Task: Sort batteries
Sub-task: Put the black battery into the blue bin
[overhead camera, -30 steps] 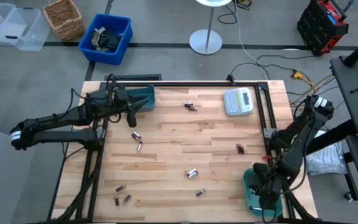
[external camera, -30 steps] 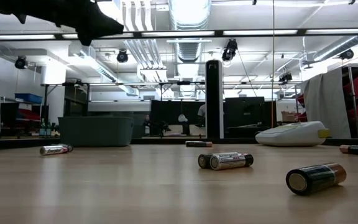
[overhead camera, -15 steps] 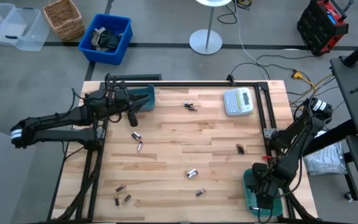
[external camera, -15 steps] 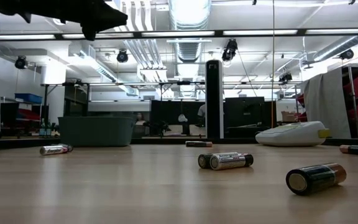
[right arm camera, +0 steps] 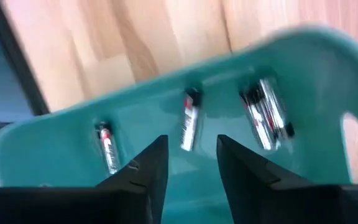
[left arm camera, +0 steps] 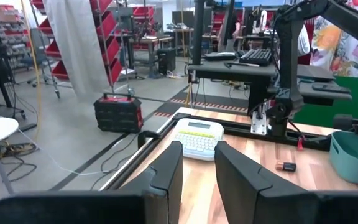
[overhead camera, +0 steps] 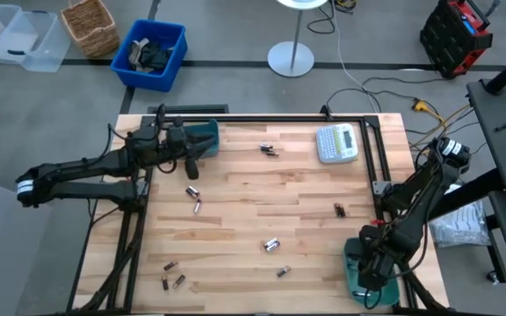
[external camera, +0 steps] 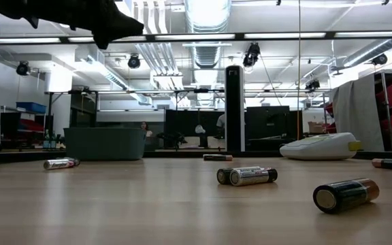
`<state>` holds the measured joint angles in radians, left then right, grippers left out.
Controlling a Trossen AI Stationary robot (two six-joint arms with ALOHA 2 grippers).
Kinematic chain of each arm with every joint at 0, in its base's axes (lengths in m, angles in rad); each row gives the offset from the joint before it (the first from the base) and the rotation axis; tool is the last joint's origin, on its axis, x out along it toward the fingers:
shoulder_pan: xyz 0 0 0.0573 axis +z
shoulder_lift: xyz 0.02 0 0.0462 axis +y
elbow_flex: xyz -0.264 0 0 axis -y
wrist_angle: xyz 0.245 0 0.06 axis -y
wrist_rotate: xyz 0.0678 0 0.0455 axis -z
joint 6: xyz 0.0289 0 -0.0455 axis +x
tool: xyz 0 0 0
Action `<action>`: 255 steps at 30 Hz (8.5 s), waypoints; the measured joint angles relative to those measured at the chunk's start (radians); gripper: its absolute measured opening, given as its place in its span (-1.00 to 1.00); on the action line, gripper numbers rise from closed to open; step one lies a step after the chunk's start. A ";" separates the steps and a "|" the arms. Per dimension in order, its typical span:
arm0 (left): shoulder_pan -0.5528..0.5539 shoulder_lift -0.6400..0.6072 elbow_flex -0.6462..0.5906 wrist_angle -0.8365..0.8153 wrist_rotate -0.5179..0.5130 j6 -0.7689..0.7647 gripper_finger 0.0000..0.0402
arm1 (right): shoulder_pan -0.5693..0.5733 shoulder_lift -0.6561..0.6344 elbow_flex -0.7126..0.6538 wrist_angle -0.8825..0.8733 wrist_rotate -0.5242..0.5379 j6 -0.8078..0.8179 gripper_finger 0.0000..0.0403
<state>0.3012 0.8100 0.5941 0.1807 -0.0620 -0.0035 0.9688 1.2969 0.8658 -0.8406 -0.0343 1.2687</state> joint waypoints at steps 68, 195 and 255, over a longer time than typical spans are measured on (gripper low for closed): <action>-1.263 0.639 0.306 -0.997 -0.001 -1.526 -0.62 | -0.759 -0.005 0.115 0.336 0.533 -1.147 -0.31; 0.025 0.289 0.493 -1.194 -0.207 -0.442 -0.89 | -0.806 -0.005 0.116 0.360 0.521 -1.263 -0.78; -0.734 0.155 0.258 -0.869 -0.736 -0.669 -0.47 | -0.806 -0.005 0.076 0.436 0.472 -1.263 -0.81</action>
<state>-0.4331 0.9653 0.8524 -0.6881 -0.7978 -0.6722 0.1627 1.2922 0.9417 -0.4051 0.4374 0.0057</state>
